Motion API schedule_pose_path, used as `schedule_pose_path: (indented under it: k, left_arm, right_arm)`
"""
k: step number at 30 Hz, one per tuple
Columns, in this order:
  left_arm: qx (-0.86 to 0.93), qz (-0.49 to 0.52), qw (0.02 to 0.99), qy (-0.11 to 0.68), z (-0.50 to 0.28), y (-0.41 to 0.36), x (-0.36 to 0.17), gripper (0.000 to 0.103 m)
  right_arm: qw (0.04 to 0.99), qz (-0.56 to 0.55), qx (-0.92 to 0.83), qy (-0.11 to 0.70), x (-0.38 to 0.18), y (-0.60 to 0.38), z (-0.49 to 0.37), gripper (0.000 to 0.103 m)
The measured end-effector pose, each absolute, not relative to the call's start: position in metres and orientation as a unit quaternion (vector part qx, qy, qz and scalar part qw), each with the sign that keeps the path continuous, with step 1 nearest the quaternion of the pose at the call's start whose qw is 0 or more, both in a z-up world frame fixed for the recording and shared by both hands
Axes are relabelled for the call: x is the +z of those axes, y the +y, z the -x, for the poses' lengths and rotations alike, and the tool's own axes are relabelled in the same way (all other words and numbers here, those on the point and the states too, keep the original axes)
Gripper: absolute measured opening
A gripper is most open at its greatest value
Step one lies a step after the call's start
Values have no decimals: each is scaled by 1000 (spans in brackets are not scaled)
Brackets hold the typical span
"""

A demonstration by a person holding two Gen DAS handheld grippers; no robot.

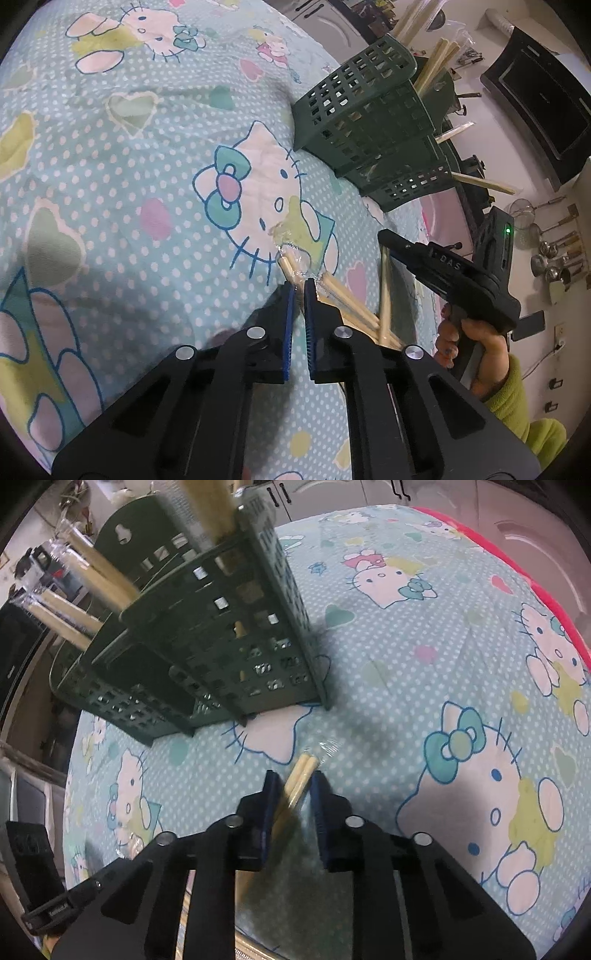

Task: Organize utensils
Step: 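Close the left gripper on a chopstick while the right gripper grasps another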

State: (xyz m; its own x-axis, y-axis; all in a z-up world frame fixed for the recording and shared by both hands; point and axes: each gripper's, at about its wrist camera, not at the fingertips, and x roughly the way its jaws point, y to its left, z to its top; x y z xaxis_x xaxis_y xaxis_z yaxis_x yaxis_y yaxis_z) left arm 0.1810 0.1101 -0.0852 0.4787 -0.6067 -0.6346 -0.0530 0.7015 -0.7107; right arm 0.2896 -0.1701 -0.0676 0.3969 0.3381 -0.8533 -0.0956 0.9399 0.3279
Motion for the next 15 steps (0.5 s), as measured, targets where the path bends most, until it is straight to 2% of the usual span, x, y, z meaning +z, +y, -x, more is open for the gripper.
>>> schedule_pose_path:
  k: [3, 15]
  left_arm:
    - [-184, 343, 792, 470, -180, 111, -80, 1]
    - [-184, 332, 825, 419, -173, 130, -35, 1]
  right_arm:
    - [828, -127, 140, 528, -63, -180, -290, 8]
    - [845, -117, 202, 481, -25, -176, -260, 6]
